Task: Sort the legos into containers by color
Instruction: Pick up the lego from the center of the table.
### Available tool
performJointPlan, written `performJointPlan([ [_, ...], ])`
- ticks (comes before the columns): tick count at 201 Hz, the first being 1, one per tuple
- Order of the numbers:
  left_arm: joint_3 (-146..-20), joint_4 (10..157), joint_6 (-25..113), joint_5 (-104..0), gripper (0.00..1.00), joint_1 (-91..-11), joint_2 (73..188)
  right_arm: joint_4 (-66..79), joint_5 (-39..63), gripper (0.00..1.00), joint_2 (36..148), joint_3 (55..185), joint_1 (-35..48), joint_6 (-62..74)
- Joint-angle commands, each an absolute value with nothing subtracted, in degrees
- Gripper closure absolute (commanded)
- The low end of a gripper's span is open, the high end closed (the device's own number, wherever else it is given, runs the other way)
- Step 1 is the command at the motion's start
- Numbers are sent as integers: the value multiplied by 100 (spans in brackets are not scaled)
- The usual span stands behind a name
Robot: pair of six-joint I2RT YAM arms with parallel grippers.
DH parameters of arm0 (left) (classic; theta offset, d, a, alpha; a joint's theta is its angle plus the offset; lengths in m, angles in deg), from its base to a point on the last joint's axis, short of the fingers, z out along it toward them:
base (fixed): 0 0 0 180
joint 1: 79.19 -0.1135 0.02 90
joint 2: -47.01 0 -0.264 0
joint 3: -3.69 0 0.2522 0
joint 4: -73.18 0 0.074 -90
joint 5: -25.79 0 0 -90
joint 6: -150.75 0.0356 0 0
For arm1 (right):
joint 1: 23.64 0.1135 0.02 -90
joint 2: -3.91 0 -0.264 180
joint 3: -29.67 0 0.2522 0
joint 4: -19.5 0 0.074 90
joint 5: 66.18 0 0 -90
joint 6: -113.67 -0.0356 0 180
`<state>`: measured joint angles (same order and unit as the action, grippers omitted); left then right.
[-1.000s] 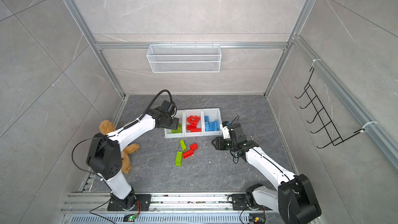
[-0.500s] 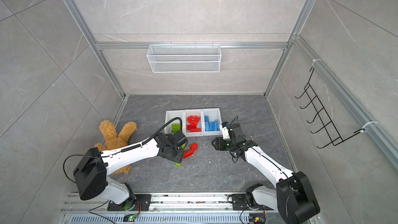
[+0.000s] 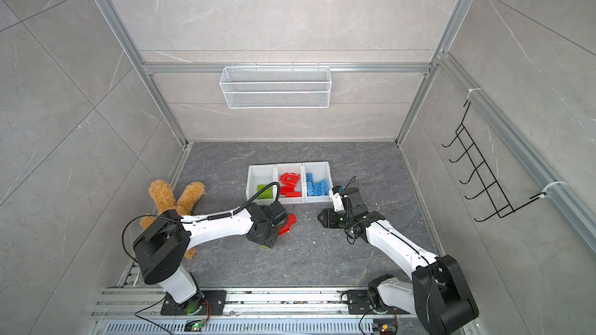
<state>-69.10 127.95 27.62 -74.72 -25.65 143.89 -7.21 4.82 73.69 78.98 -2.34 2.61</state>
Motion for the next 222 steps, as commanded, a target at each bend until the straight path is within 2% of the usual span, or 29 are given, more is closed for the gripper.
performJointPlan([
  [1,-7106,12885,2750,-7651,48,-2549,14448,-635,554,46,7391,7839,-207,187],
  [58,-7197,13035,2782,-7766,51,-2549,14375,-569,485,46,7518,7904,-211,187],
  [77,-7199,12993,2826,-7758,59,-2549,14313,-543,480,46,7528,7876,-210,178],
  [91,-7190,12991,2855,-7751,71,-2575,14308,-528,493,46,7512,7838,-210,169],
  [122,-7155,12928,2874,-7592,84,-2611,14287,-519,502,46,7465,7793,-205,152],
  [164,-7173,12949,2953,-7376,85,-2829,13738,-585,398,47,7298,7845,-203,193],
  [222,-6510,12366,3339,-6294,85,-3941,12406,-598,413,47,7198,7892,-174,266],
])
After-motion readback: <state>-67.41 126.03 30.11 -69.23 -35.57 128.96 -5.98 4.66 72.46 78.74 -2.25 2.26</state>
